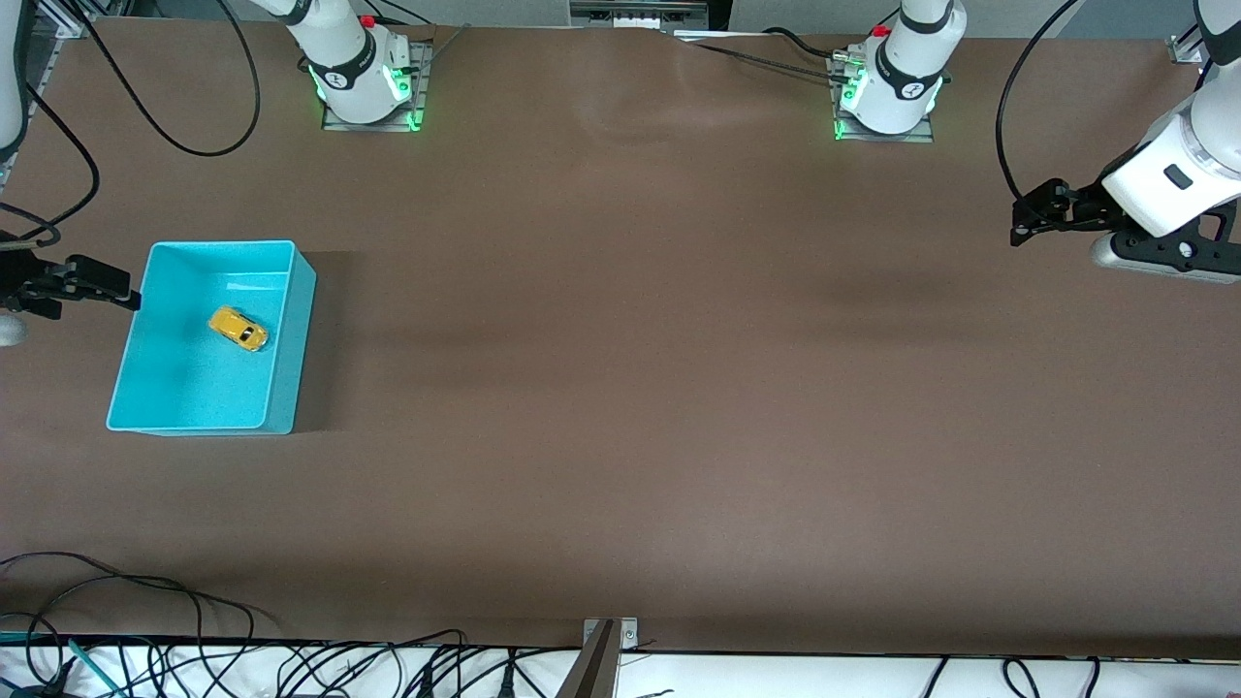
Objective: Wind up and store yellow beetle car
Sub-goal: 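Open the right gripper and raise it from the bin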
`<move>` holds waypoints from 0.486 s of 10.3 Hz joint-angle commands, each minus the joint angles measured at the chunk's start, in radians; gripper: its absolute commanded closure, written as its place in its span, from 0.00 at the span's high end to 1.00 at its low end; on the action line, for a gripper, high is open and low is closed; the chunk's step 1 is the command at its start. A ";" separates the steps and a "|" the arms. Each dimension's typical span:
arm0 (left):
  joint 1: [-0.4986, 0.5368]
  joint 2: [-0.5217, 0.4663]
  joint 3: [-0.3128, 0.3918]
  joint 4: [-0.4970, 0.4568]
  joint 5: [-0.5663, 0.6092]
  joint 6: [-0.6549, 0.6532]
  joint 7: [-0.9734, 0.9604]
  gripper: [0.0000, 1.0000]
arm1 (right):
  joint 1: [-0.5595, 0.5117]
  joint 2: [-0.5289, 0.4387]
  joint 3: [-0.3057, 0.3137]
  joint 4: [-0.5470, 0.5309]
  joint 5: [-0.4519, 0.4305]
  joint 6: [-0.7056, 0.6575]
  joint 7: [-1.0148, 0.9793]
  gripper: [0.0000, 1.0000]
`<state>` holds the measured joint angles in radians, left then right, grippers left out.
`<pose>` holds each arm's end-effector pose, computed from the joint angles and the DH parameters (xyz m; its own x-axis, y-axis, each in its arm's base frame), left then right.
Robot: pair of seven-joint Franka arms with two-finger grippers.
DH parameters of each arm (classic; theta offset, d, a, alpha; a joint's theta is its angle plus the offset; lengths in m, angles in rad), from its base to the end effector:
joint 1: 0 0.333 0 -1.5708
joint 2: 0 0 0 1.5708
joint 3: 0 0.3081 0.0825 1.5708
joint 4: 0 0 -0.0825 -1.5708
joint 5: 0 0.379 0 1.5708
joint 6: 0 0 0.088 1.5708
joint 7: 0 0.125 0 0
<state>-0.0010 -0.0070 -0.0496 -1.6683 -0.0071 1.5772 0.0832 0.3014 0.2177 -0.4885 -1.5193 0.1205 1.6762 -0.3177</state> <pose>0.5417 -0.0284 0.5576 0.9876 -0.1331 -0.0832 -0.1325 -0.9911 0.0137 0.6067 -0.0754 0.5182 0.9919 0.1238 -0.0280 0.1230 -0.9920 -0.0279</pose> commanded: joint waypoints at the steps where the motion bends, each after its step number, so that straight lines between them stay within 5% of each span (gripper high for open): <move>1: 0.004 0.009 -0.003 0.028 0.009 -0.019 -0.008 1.00 | 0.018 -0.035 0.001 -0.002 -0.016 -0.006 0.058 1.00; 5: 0.004 0.009 -0.003 0.028 0.009 -0.019 -0.008 1.00 | 0.027 -0.092 0.062 -0.025 -0.089 -0.044 0.230 1.00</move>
<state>-0.0005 -0.0070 -0.0495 -1.6682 -0.0071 1.5772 0.0832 0.3182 0.1713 -0.4622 -1.5195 0.0889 1.6476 -0.1605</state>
